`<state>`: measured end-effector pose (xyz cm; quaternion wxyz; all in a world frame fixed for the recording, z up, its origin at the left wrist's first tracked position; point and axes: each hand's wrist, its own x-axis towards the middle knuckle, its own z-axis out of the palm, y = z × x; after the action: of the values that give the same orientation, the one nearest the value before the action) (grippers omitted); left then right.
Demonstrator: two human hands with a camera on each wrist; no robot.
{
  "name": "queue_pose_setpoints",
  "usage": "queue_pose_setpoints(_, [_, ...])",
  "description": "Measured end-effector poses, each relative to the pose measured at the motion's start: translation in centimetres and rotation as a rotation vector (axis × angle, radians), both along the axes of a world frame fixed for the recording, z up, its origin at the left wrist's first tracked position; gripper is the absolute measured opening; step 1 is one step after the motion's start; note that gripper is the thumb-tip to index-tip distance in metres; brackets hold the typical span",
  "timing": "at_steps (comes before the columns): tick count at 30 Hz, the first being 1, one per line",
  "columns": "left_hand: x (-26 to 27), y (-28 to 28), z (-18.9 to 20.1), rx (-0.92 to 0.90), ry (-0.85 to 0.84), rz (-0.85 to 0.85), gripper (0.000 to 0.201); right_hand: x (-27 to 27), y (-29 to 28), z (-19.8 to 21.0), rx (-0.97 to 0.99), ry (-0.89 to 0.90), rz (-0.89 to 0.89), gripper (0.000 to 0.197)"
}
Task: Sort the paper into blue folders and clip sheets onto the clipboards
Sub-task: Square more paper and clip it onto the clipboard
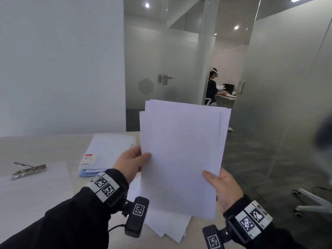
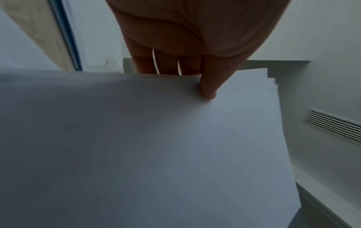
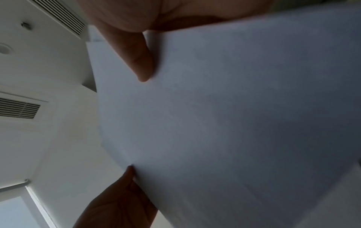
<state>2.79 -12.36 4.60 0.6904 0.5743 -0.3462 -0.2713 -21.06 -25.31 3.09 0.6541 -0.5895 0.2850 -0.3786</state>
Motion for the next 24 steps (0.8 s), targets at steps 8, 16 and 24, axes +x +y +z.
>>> queue_pose_setpoints(8, [-2.4, 0.4, -2.0, 0.014, -0.093, 0.004, 0.018, -0.2, 0.8, -1.3, -0.027, -0.04, -0.016, 0.014])
queue_pose_setpoints(16, [-3.3, 0.3, -2.6, 0.008, -0.048, 0.004, 0.022, -0.2, 0.6, -1.1, -0.068, -0.057, -0.038, 0.016])
queue_pose_setpoints(24, [-3.6, 0.7, -3.3, 0.083, -0.046, 0.043, 0.017, 0.3, 1.0, -1.6, 0.004, 0.027, -0.029, 0.015])
